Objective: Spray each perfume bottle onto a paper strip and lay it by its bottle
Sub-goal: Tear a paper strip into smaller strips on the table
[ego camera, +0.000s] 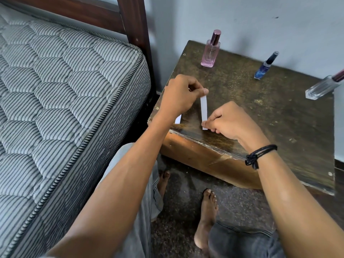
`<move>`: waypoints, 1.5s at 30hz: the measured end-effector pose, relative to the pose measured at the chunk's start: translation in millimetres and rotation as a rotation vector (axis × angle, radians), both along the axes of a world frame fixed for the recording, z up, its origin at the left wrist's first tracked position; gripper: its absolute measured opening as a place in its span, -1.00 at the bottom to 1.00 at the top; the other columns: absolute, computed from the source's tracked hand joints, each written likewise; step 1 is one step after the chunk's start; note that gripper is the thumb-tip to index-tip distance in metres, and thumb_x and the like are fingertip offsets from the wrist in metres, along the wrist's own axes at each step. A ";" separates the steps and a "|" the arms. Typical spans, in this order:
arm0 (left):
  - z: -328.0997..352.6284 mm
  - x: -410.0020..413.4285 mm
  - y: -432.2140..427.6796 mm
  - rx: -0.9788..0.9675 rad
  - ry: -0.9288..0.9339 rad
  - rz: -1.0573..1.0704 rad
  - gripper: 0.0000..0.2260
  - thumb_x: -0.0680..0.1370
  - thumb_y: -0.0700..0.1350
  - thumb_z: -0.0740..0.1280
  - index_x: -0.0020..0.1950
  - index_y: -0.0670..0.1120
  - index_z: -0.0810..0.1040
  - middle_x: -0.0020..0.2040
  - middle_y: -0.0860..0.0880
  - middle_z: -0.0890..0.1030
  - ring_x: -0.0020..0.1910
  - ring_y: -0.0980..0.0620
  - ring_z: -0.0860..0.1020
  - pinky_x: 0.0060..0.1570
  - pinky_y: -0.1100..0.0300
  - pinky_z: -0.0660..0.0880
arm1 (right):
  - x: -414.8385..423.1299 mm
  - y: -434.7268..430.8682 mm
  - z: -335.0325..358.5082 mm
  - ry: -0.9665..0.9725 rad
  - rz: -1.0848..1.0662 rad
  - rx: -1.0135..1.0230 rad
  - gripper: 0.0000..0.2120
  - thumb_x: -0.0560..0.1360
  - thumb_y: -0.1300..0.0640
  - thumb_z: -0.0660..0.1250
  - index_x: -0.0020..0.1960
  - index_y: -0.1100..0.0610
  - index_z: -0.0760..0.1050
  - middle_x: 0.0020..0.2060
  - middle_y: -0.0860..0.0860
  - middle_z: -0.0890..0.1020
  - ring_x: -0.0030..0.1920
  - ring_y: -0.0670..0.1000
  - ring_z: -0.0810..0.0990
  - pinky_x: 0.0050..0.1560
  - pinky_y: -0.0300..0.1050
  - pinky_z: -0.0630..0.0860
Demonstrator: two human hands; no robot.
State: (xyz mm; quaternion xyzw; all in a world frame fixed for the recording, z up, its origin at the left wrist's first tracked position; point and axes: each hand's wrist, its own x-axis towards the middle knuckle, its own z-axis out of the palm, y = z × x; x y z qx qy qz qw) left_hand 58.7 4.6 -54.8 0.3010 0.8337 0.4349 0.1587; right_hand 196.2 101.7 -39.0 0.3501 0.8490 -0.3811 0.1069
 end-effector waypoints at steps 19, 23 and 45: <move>7.2 4.6 6.3 0.183 -0.168 -0.060 -0.89 0.45 -0.27 0.51 -0.04 -0.14 0.72 -0.13 -0.03 0.72 -0.09 -0.03 0.66 0.09 0.00 0.60 | 3.7 4.6 0.5 0.160 -0.166 0.061 -0.77 0.40 -0.19 0.57 -0.14 -0.08 0.63 -0.19 -0.10 0.70 -0.07 0.04 0.69 0.01 0.11 0.61; 8.1 2.9 4.9 0.218 -0.171 -0.064 -0.88 0.47 -0.26 0.50 -0.01 -0.14 0.73 -0.13 -0.04 0.71 -0.16 0.11 0.59 0.04 0.09 0.58 | 1.2 3.6 3.5 0.382 -0.268 0.006 -0.80 0.46 -0.06 0.56 0.06 -0.09 0.68 -0.10 -0.14 0.72 0.00 -0.04 0.70 0.17 0.20 0.60; 9.9 4.1 4.1 0.137 0.063 0.015 -0.93 0.53 -0.15 0.45 -0.03 -0.01 0.72 -0.13 0.10 0.69 -0.16 0.19 0.61 -0.08 0.24 0.56 | -2.8 0.1 -14.9 0.198 -0.251 0.087 -0.74 0.52 -0.07 0.50 -0.31 -0.01 0.64 -0.34 -0.05 0.69 -0.24 0.03 0.66 -0.17 -0.05 0.51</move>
